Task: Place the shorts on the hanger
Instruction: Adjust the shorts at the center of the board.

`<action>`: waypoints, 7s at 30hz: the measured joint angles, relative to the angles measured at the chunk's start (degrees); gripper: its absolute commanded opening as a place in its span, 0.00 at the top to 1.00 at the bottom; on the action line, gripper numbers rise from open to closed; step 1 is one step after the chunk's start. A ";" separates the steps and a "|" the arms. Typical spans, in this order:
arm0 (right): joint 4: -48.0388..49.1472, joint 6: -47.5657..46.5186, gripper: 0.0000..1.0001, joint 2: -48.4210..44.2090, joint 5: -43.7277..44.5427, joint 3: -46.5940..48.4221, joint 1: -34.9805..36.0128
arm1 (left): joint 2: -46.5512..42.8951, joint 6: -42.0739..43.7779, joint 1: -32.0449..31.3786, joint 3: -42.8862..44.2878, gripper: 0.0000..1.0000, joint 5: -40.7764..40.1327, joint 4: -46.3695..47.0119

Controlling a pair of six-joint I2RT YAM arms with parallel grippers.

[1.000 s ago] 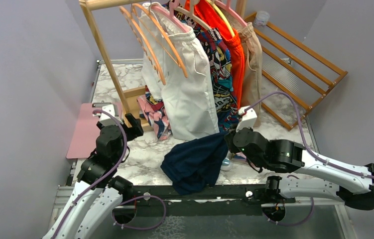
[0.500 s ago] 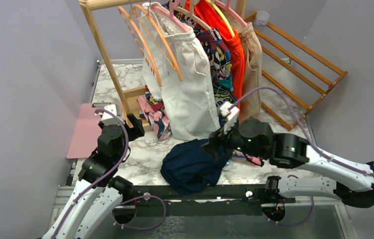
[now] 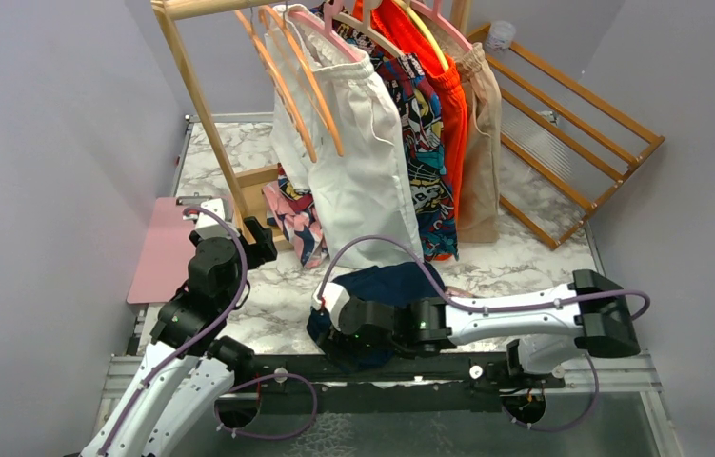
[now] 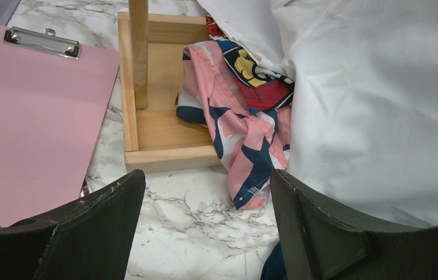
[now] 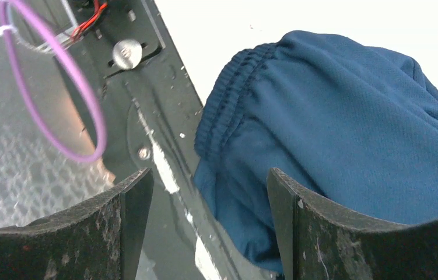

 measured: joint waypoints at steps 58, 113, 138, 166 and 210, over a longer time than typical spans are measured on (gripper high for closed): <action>-27.56 17.46 0.34 -22.84 25.20 2.49 -10.34 | 5.99 -2.03 0.83 -0.55 0.01 4.26 1.64; -26.80 25.44 0.34 -31.41 23.89 -11.80 -10.43 | 40.79 -3.52 -41.00 13.94 0.31 18.69 -17.07; -33.51 45.94 0.36 -28.22 23.50 -13.70 -10.43 | 33.55 -14.45 -41.31 13.70 1.00 2.05 -13.94; -24.13 31.71 0.29 -18.84 24.83 -4.70 -10.43 | 31.30 -14.67 -41.31 11.91 1.00 0.81 -11.67; -27.78 0.42 0.99 -16.92 16.98 42.29 -22.88 | 21.94 -0.85 -41.31 47.67 1.00 -2.91 -14.12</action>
